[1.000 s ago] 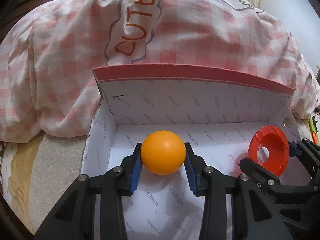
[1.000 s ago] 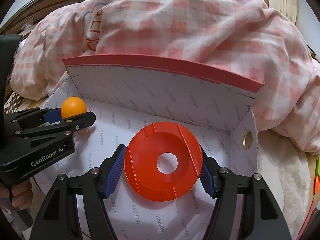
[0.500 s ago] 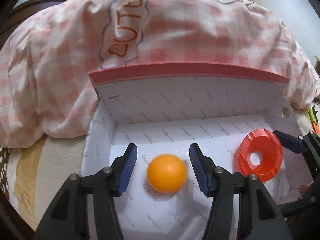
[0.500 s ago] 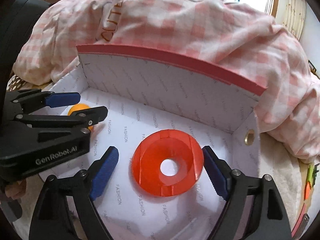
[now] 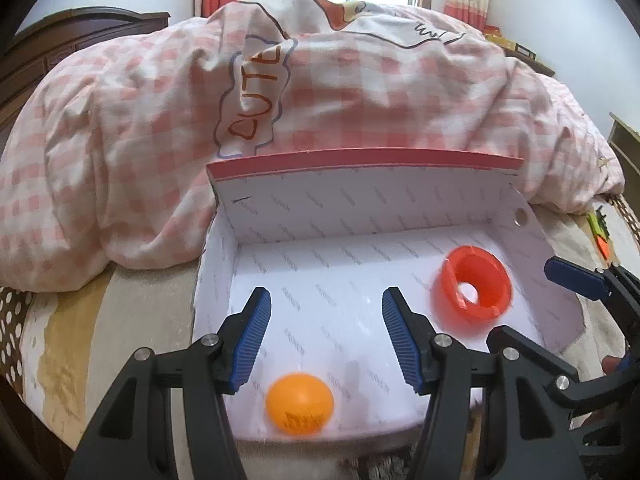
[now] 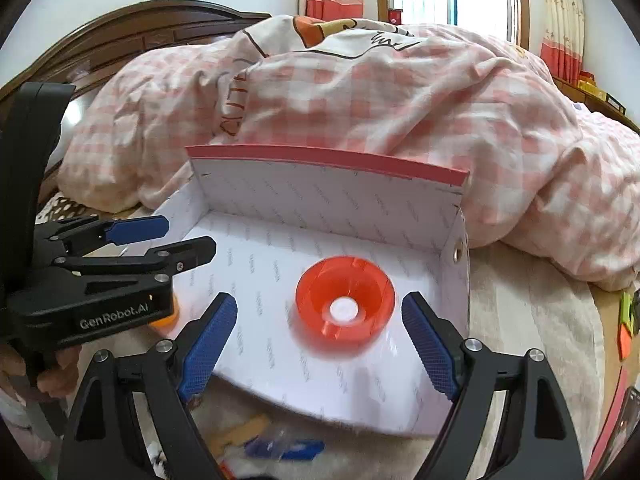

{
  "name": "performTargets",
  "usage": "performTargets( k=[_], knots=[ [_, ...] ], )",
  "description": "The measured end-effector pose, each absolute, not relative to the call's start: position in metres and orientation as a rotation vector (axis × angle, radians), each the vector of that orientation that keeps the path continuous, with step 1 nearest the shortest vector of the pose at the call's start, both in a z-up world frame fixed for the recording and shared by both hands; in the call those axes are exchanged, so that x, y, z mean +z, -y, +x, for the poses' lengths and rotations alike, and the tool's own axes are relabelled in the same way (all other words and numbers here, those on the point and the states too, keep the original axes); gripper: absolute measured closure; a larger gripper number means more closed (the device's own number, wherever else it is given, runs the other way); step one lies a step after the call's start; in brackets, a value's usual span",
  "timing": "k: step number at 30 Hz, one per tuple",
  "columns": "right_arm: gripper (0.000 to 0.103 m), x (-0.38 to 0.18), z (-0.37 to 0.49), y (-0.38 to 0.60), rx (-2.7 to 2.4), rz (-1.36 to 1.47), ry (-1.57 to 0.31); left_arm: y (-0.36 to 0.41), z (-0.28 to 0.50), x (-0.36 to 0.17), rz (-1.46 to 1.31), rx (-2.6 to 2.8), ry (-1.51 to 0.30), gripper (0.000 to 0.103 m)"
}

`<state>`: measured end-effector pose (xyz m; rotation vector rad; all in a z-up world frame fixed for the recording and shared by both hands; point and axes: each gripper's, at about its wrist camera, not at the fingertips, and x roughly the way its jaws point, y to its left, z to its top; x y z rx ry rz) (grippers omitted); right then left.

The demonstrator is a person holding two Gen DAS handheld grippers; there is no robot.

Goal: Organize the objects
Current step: 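Withdraw both tools from the box toward the remaining items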

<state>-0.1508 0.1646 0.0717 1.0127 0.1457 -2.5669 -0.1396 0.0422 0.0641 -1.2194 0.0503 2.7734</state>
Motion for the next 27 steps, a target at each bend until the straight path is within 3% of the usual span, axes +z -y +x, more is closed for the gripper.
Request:
performTargets(
  k=[27],
  knots=[
    [0.017, 0.055, -0.025, -0.184, -2.533, 1.023, -0.103, -0.017, -0.043, 0.058, -1.131, 2.68, -0.017, 0.045]
  ],
)
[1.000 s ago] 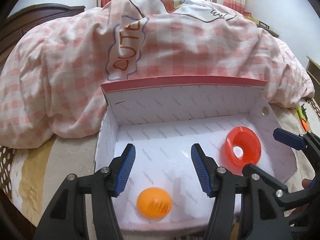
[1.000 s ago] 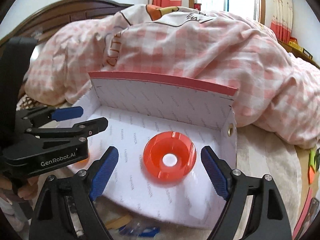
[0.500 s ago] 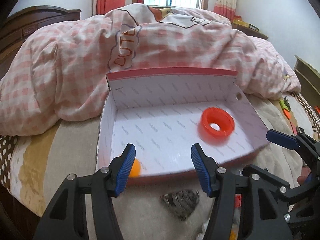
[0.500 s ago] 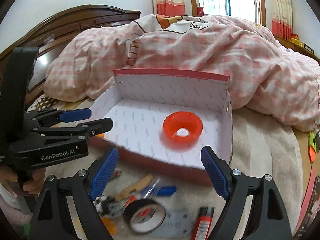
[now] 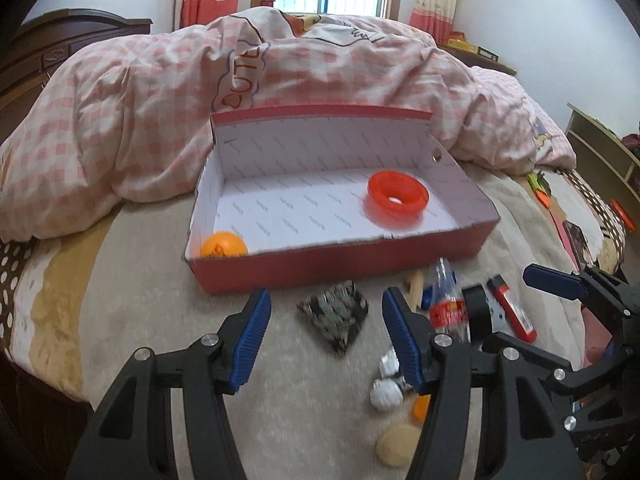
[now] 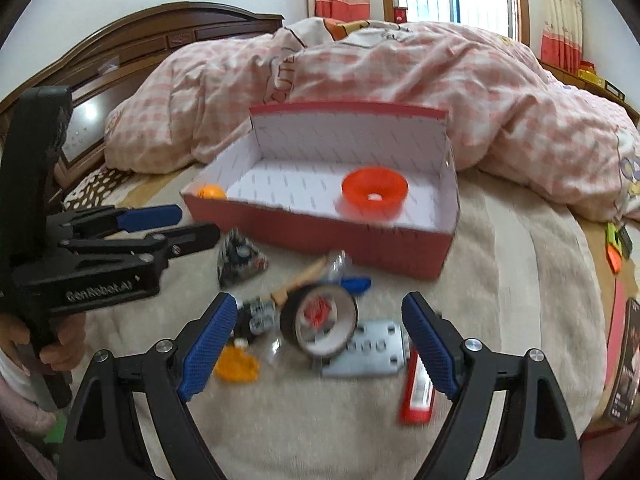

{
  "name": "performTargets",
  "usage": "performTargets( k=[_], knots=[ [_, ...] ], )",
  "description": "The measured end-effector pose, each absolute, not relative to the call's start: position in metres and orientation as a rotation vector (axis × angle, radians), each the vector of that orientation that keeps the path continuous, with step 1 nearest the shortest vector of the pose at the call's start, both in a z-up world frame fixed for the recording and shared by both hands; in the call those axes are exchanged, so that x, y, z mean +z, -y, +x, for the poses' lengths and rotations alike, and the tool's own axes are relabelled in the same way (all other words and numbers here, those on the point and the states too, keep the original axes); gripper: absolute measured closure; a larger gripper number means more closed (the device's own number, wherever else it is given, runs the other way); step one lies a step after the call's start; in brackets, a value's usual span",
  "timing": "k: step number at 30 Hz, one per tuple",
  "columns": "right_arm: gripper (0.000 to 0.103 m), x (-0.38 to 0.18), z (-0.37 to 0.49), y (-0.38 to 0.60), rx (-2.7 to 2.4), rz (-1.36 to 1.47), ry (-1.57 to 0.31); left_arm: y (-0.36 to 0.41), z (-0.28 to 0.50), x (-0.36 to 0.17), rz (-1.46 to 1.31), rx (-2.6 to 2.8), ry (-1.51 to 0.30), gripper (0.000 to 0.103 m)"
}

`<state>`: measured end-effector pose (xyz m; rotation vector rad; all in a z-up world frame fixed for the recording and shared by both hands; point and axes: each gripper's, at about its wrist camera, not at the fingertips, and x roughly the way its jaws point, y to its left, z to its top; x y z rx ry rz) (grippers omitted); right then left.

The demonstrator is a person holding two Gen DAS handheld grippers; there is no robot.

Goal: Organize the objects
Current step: 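Withdraw both tools from the box toward the remaining items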

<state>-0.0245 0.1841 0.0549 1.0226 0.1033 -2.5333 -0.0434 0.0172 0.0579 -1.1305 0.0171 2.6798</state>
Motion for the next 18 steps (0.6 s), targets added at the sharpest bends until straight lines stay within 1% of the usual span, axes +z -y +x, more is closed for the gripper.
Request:
performTargets(
  k=[4, 11, 18],
  knots=[
    [0.017, 0.041, -0.017, -0.19, -2.529, 1.061, -0.098, -0.014, -0.035, 0.047, -1.14, 2.669, -0.007, 0.045],
    [0.017, 0.023, -0.011, -0.199, -2.502, 1.106, -0.013, -0.011, -0.03, 0.031, -1.184, 2.643, -0.012, 0.045],
    [0.017, 0.02, -0.005, -0.202, -2.502, 1.1, -0.031, -0.01, -0.034, 0.028, -1.176, 2.645, 0.014, 0.045]
  ],
)
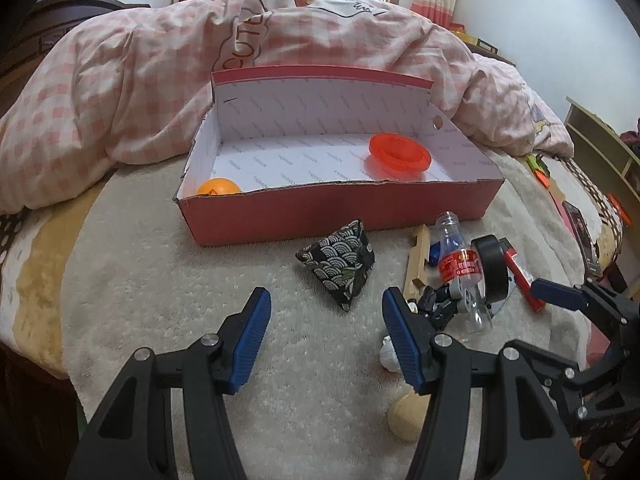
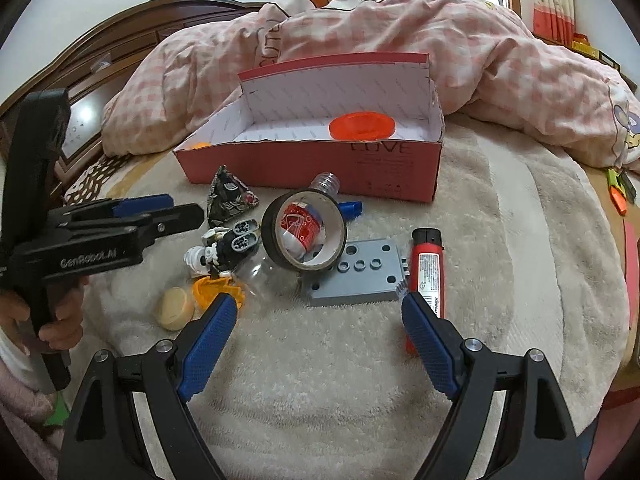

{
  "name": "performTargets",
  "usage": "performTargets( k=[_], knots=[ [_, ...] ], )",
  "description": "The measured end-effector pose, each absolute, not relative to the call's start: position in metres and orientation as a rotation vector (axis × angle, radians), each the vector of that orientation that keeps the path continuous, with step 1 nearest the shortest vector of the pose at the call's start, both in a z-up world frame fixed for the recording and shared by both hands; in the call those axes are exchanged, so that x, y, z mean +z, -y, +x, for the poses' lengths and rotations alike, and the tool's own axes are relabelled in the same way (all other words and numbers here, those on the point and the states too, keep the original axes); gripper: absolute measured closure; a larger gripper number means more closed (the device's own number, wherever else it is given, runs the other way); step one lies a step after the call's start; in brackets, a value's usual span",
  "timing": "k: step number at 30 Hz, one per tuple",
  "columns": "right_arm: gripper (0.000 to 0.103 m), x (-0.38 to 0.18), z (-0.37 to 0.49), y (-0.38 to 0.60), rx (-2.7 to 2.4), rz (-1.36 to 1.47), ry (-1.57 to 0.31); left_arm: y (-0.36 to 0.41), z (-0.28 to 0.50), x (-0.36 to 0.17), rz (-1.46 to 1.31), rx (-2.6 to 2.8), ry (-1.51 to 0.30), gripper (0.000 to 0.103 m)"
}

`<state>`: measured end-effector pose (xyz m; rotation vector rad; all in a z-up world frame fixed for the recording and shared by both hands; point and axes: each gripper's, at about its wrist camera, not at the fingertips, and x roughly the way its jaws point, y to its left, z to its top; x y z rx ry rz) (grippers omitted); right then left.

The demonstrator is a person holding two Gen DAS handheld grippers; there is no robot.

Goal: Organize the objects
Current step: 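Withdraw both tools from the box toward the remaining items, then grasp the patterned pyramid pouch with the left tool while the right tool grasps the red lighter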

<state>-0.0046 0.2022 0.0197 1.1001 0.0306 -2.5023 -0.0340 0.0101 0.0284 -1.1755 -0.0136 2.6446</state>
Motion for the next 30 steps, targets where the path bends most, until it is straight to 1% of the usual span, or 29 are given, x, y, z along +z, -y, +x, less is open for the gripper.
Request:
performTargets(
  k=[12, 14, 16, 17, 19, 21, 26, 30],
  knots=[
    [0.017, 0.023, 0.002, -0.206, -2.516, 1.081, -0.029, -0.023, -0.067, 0.017, -1.199, 2.653, 0.04, 0.045],
    [0.022, 0.027, 0.004, -0.209, -2.544, 1.062, -0.033, -0.026, -0.071, 0.015, -1.204, 2.653, 0.035, 0.045],
    [0.03, 0.032, 0.005, -0.212, -2.567, 1.047, -0.041, -0.028, -0.075, 0.011, -1.223, 2.655, 0.026, 0.045],
    [0.032, 0.032, 0.004, -0.213, -2.574, 1.05, -0.049, -0.029, -0.076, 0.009, -1.234, 2.653, 0.025, 0.045],
    [0.043, 0.029, -0.001, -0.214, -2.586, 1.095, -0.085, -0.03, -0.077, 0.006, -1.237, 2.657, 0.021, 0.045],
    [0.049, 0.024, -0.005, -0.215, -2.586, 1.131, -0.118, -0.031, -0.076, 0.006, -1.228, 2.663, 0.007, 0.045],
    [0.051, 0.018, -0.009, -0.222, -2.596, 1.163, -0.174, -0.031, -0.076, 0.005, -1.225, 2.664, -0.002, 0.045],
    [0.056, 0.013, -0.009, -0.23, -2.592, 1.192, -0.178, -0.031, -0.076, 0.005, -1.222, 2.664, -0.002, 0.045]
  ],
)
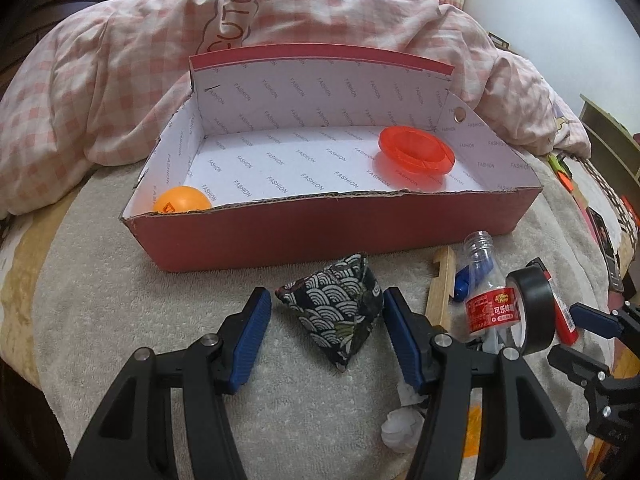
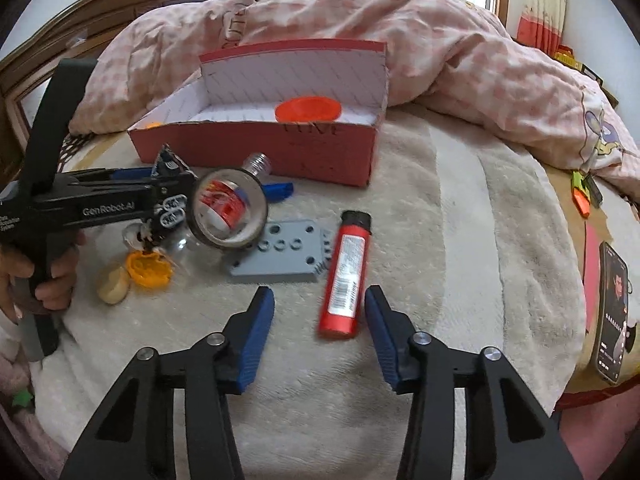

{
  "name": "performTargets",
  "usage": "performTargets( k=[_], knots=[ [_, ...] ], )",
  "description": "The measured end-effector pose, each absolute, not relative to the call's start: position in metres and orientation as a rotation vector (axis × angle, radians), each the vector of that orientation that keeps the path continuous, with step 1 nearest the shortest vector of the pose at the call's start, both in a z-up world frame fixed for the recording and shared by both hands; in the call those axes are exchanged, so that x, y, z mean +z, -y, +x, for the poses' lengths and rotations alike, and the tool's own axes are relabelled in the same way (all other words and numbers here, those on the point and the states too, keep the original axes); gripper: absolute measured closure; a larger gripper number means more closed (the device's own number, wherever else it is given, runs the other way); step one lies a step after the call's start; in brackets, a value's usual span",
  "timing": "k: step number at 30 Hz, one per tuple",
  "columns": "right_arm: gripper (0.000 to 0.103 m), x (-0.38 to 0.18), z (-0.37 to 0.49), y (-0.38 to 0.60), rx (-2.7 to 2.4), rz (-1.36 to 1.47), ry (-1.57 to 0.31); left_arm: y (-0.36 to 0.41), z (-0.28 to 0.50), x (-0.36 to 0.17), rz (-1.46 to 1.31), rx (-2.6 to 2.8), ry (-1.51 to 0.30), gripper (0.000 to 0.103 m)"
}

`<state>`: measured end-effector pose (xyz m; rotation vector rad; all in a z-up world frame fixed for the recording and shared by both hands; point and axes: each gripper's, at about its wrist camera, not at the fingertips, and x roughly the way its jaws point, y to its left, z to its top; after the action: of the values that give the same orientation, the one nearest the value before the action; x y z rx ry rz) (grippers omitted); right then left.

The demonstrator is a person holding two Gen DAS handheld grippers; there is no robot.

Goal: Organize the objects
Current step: 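Grasp the patterned pyramid pouch with the left tool while the right tool grasps the red lighter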

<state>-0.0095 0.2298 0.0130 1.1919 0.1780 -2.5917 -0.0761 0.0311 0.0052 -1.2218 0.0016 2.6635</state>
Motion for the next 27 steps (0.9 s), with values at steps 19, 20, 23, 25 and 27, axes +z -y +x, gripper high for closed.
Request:
performTargets(
  k=[19, 20, 23, 25, 27],
  knots=[
    [0.081, 0.007, -0.035, -0.223, -2.64, 1.14, -0.179, -0.033, -0.075, 0.005, -1.218, 2.695, -0.042, 0.063],
    [0.082, 0.007, -0.034, -0.223, -2.641, 1.136, -0.18, -0.032, -0.074, 0.006, -1.22, 2.696, -0.039, 0.063],
    [0.082, 0.008, -0.03, -0.221, -2.629, 1.132, -0.173, -0.026, -0.068, 0.008, -1.224, 2.699, -0.021, 0.063],
    [0.082, 0.008, -0.025, -0.218, -2.615, 1.13, -0.177, -0.021, -0.063, 0.009, -1.222, 2.704, -0.006, 0.063],
    [0.082, 0.008, -0.02, -0.214, -2.595, 1.128, -0.184, -0.017, -0.06, 0.01, -1.224, 2.705, 0.001, 0.063]
  ],
)
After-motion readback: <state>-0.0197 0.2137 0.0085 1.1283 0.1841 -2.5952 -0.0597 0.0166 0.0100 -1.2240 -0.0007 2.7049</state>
